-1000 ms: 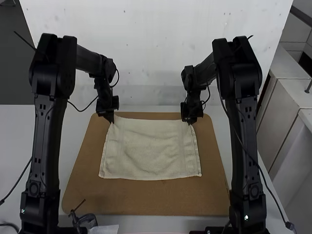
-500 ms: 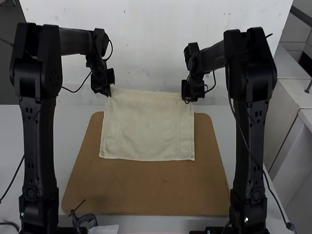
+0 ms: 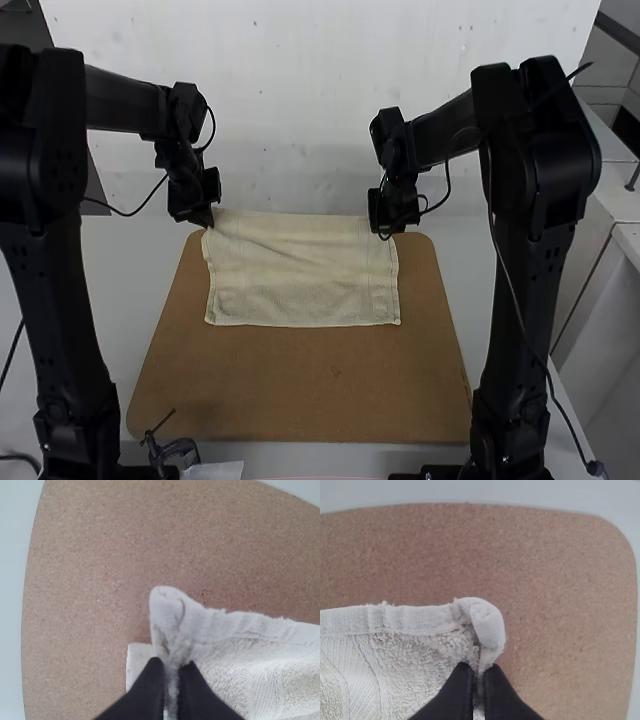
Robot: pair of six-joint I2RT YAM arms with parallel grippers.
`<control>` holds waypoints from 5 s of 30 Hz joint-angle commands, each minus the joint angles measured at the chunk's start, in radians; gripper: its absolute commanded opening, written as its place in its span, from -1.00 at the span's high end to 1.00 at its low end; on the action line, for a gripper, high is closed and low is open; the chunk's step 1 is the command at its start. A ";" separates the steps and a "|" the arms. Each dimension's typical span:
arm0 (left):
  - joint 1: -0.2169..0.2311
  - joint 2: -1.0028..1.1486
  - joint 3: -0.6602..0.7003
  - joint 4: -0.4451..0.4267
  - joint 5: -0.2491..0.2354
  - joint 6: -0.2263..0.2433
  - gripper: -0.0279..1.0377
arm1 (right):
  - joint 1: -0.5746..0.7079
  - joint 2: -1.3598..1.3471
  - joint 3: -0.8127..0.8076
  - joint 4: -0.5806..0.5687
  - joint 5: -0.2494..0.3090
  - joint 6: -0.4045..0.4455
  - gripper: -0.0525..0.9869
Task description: Fold the towel.
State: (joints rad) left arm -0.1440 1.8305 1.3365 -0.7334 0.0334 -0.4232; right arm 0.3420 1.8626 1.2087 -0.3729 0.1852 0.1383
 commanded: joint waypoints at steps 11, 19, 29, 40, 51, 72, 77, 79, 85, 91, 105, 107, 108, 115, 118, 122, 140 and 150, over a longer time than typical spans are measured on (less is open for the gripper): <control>-0.043 -0.266 -0.298 0.091 -0.047 0.024 0.91 | 0.049 -0.215 -0.210 0.002 0.049 0.021 0.87; -0.078 -0.375 -0.453 0.103 -0.047 0.024 0.91 | 0.058 -0.296 -0.314 -0.009 0.049 0.021 0.87; -0.117 -0.476 -0.566 0.131 -0.047 0.024 0.91 | 0.081 -0.336 -0.382 -0.009 0.053 0.047 0.87; -0.115 -0.473 -0.629 0.224 -0.059 0.023 0.91 | 0.086 -0.356 -0.437 0.043 0.083 0.052 0.87; -0.060 -0.320 -0.548 0.341 -0.076 0.041 0.91 | 0.040 -0.249 -0.377 0.101 0.085 0.040 0.87; -0.051 -0.088 -0.439 0.401 -0.075 0.032 0.91 | 0.028 -0.025 -0.271 0.164 0.082 0.049 0.87; -0.051 -0.057 -0.438 0.410 -0.075 0.034 0.91 | 0.028 0.012 -0.261 0.163 0.082 0.049 0.87; -0.049 -0.051 -0.439 0.410 -0.073 0.034 0.91 | 0.029 0.021 -0.261 0.164 0.082 0.049 0.87; -0.043 -0.043 -0.427 0.405 -0.058 0.034 0.66 | 0.020 0.027 -0.258 0.183 0.074 0.064 0.36; 0.032 -0.062 -0.353 0.239 0.068 0.035 -0.73 | -0.001 -0.063 -0.270 0.163 -0.035 0.115 -0.66; 0.107 -0.316 -0.387 0.160 0.077 0.070 -0.86 | -0.034 -0.066 -0.258 0.011 -0.173 0.257 -0.66; 0.107 -0.329 -0.396 0.160 0.077 0.077 -0.86 | -0.041 -0.039 -0.252 0.011 -0.173 0.267 -0.66; 0.107 -0.335 -0.401 0.160 0.077 0.078 -0.86 | -0.043 -0.029 -0.252 0.012 -0.171 0.265 -0.66; 0.109 -0.341 -0.418 0.164 0.076 0.097 -0.86 | -0.035 0.070 -0.241 0.029 -0.168 0.265 -0.63; 0.110 -0.341 -0.418 0.166 0.076 0.098 -0.86 | -0.034 0.090 -0.238 0.029 -0.168 0.267 -0.28; 0.112 -0.341 -0.418 0.166 0.076 0.100 -0.86 | -0.029 0.098 -0.236 0.032 -0.162 0.271 0.35; 0.141 -0.372 -0.441 0.160 0.077 0.112 -0.86 | -0.113 -0.011 -0.261 -0.004 -0.158 0.241 0.87; 0.136 -0.439 -0.464 0.152 0.077 0.113 -0.86 | -0.345 -0.131 -0.305 -0.029 -0.161 0.092 0.87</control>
State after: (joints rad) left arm -0.0132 1.4326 0.8783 -0.5781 0.1028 -0.3252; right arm 0.0719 1.7790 0.9104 -0.4000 -0.0010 0.3046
